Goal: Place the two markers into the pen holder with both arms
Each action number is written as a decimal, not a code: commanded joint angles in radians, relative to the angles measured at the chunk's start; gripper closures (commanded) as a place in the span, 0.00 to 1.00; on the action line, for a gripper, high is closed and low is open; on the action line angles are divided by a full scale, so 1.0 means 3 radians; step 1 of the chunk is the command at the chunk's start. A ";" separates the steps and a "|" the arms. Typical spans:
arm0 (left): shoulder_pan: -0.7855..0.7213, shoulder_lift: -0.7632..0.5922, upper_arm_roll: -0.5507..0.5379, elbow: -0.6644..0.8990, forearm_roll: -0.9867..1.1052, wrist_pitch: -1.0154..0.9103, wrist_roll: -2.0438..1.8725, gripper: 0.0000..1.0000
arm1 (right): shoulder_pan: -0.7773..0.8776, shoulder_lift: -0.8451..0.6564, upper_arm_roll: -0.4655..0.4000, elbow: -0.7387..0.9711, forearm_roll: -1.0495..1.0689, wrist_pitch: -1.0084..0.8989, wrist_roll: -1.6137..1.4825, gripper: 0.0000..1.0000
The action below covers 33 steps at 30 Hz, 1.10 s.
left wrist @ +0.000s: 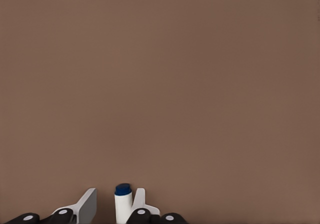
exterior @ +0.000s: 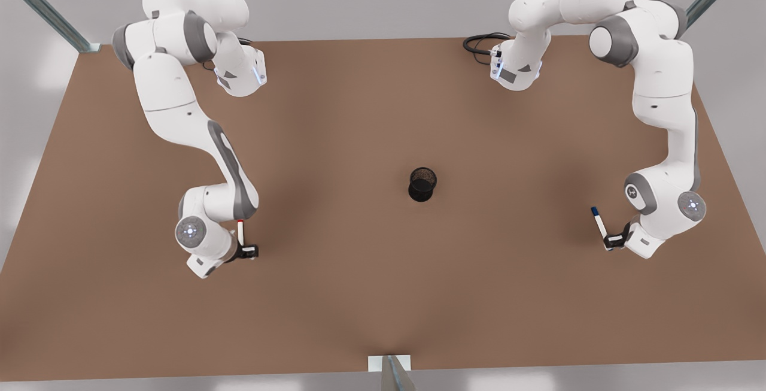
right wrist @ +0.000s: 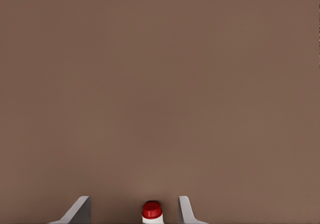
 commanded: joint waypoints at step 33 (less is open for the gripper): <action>-0.0596 -0.0935 -0.0501 0.0082 -0.1608 -0.1613 0.0169 0.79 | 0.0034 -0.0473 0.0133 0.0783 -0.0055 -0.0809 -0.0061 0.79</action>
